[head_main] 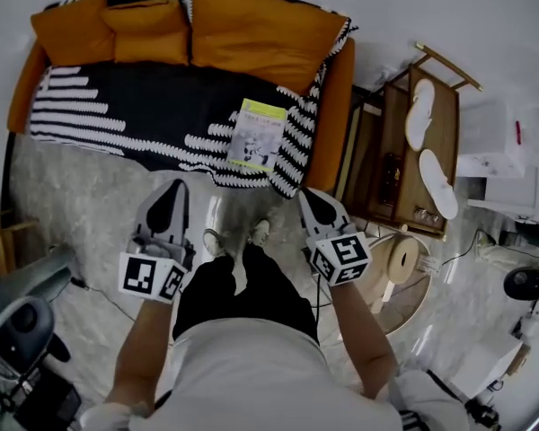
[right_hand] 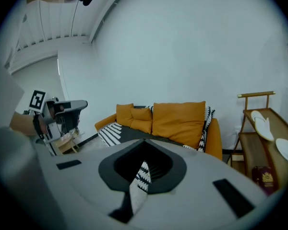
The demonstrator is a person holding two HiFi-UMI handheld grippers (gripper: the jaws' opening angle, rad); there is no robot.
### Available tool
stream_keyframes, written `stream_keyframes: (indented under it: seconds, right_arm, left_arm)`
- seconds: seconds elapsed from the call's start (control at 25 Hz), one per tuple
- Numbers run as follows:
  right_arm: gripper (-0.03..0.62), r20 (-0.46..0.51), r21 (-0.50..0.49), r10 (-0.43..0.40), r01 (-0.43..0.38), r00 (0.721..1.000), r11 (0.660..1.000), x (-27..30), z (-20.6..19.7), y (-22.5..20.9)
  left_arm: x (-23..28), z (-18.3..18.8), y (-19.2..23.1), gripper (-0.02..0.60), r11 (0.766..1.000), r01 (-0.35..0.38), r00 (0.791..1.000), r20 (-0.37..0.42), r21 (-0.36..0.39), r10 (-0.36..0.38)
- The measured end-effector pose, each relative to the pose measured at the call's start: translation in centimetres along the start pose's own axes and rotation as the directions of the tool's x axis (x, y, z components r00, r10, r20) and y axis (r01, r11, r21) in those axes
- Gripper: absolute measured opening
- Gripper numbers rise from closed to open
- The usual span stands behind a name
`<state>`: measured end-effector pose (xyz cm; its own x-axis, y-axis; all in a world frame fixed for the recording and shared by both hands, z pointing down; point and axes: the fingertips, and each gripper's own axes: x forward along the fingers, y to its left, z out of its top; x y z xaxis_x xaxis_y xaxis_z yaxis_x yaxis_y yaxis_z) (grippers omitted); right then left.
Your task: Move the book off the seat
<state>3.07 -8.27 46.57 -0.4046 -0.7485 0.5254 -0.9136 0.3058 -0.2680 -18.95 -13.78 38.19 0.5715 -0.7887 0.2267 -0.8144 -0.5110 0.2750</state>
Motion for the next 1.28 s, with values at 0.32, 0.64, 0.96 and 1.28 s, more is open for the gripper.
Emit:
stream_keyframes:
  seconds: [0.32, 0.64, 0.96, 1.28]
  right_arm:
    - [0.023, -0.104, 0.07, 0.006, 0.001, 0.995, 0.998, 9.3, -8.7, -4.4]
    - [0.025, -0.12, 0.125, 0.025, -0.01, 0.992, 0.992, 16.3, -14.6, -6.8]
    - [0.1, -0.153, 0.251, 0.0, 0.039, 0.988, 0.967, 19.7, -19.8, -10.7]
    - [0.118, -0.229, 0.457, 0.028, 0.082, 0.973, 0.886, 24.3, -26.6, -14.2]
  left_arm:
    - [3.9, -7.7, 2.8, 0.017, 1.0, 0.006, 0.998, -0.06, -0.028, -0.008]
    - [6.5, -13.8, 4.7, 0.017, 0.998, -0.004, 0.994, -0.112, -0.058, -0.002]
    - [8.8, -17.4, 5.2, 0.017, 0.998, 0.01, 0.983, -0.18, -0.062, -0.021]
    - [10.8, -19.9, 5.3, 0.017, 0.997, 0.005, 0.979, -0.202, -0.081, -0.021]
